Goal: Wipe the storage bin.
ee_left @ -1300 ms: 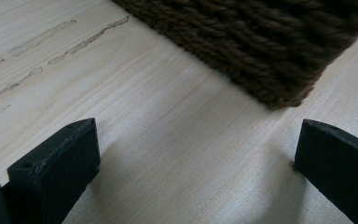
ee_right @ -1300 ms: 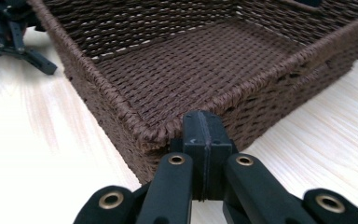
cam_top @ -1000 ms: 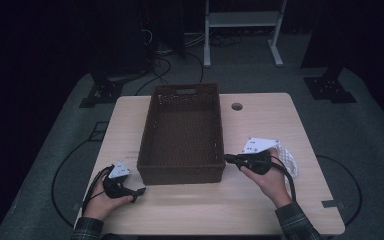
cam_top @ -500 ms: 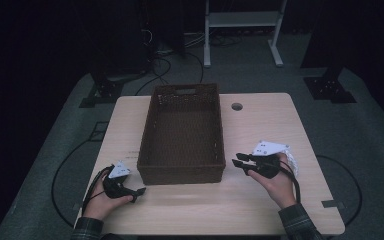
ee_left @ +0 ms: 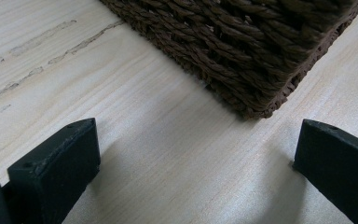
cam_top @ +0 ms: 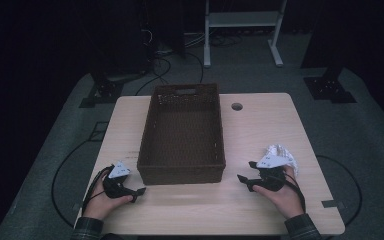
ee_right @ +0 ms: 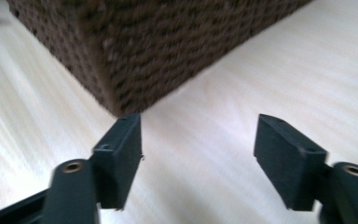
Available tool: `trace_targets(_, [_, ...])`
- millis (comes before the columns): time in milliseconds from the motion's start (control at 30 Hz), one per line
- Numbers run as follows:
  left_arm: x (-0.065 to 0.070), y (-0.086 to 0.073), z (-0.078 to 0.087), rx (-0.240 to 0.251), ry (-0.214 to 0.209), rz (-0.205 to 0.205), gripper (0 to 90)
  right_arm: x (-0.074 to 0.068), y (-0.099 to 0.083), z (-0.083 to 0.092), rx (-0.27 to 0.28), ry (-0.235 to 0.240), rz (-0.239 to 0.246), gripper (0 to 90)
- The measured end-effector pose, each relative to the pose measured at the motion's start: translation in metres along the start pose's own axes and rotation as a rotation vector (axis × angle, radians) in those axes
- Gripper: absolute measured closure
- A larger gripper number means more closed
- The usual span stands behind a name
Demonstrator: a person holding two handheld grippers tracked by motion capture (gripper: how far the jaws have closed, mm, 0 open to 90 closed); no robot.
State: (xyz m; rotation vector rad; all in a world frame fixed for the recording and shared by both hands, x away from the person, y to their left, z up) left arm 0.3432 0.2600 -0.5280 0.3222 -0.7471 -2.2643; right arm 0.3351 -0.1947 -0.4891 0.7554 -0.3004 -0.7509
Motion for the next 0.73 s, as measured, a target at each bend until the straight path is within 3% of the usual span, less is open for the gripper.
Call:
trace_targets(167, [0.0, 0.0, 0.0, 0.0, 0.0, 0.0, 0.0, -0.004, -0.012, -0.006, -0.041, 0.008, -0.013, 24.7])
trace_targets(267, [0.0, 0.0, 0.0, 0.0, 0.0, 0.0, 0.0, -0.005, -0.02, -0.013, -0.085, -0.008, -0.027, 24.5])
trace_targets(533, [0.0, 0.0, 0.0, 0.001, 0.0, 0.0, 0.0, -0.002, -0.029, -0.023, -0.143, -0.026, -0.024, 22.4])
trace_targets(733, [0.0, 0.0, 0.0, 0.001, 0.0, 0.0, 0.0, -0.003, -0.03, -0.026, -0.138, -0.031, -0.025, 19.1])
Point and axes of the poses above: each handheld gripper's, and its own axes: z roughly backward along the jaws, y roughly out of its top, x roughly to its right, the point moved 4 cm from there along -z, roughly forward along the jaws, and after that the axes turned 9 degrees about -x, right-handed, at the moved point
